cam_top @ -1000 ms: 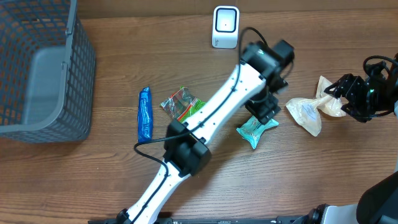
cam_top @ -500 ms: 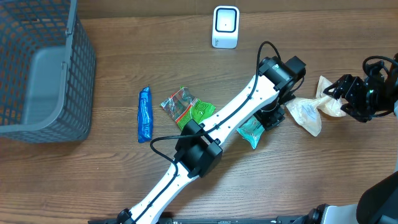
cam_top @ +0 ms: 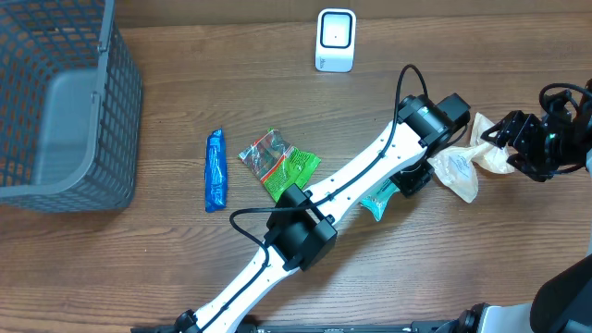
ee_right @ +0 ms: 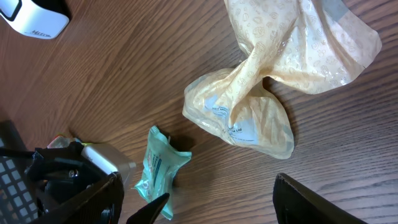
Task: Scan the item barcode
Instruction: 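Reach the left gripper across the table and grasp the wipes pack, then lift the wipes pack with the left gripper up to the white scanner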
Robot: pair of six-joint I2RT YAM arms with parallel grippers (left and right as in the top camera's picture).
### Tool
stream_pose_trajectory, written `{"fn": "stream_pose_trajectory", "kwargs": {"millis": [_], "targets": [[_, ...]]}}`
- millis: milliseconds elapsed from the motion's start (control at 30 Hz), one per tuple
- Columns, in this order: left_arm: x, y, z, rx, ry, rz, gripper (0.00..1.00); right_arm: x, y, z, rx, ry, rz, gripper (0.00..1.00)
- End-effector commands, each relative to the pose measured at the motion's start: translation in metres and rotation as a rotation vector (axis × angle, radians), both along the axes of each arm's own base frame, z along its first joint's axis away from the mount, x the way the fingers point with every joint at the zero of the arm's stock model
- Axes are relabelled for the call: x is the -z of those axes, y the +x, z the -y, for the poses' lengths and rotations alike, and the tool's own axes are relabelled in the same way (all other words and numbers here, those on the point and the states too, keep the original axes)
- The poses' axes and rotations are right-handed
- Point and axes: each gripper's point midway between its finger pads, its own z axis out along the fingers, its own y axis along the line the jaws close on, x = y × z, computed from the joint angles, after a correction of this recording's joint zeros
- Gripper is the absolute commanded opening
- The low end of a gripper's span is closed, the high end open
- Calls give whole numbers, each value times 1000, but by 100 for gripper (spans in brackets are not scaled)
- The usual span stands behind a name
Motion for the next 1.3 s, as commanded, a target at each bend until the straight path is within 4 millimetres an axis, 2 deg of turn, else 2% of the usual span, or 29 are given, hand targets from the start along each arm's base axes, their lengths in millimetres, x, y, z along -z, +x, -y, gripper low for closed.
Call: {"fn": "stream_pose_trajectory", "kwargs": {"millis": [0, 200, 367, 600, 700, 733, 767, 800, 833, 967, 1100, 1167, 1267], "targets": [[8, 1, -1, -31, 26, 11, 66, -2, -1, 1, -18, -11, 15, 77], [11, 5, -5, -67, 56, 42, 66, -2, -1, 1, -18, -11, 15, 77], [27, -5, -5, -61, 67, -4, 65, -2, -1, 1, -17, -11, 14, 77], [39, -13, -5, -55, 77, -35, 54, -1, -2, 1, -33, -16, 18, 77], [42, -14, -5, -55, 78, -40, 43, -1, -2, 1, -33, -16, 18, 77], [44, -14, -5, -55, 78, -43, 34, -1, -2, 1, -33, -16, 18, 77], [44, -15, -5, -55, 79, -46, 18, -2, -2, 1, -33, -16, 18, 77], [44, -17, -5, -55, 78, -55, 8, -1, -2, 1, -33, -16, 18, 77], [44, -19, -4, -55, 72, -69, 5, -1, -2, 1, -33, -16, 18, 77], [44, -21, -4, -56, 70, -82, 6, -2, -2, 1, -33, -16, 19, 77], [48, -23, -7, -84, 82, -85, 31, -1, -2, 1, -33, -16, 18, 78], [53, -24, -8, -85, 91, -92, 31, -1, -2, 1, -33, -16, 18, 78], [63, -28, -13, -91, 113, -107, 23, -2, -2, 1, -33, -16, 18, 78]]}}
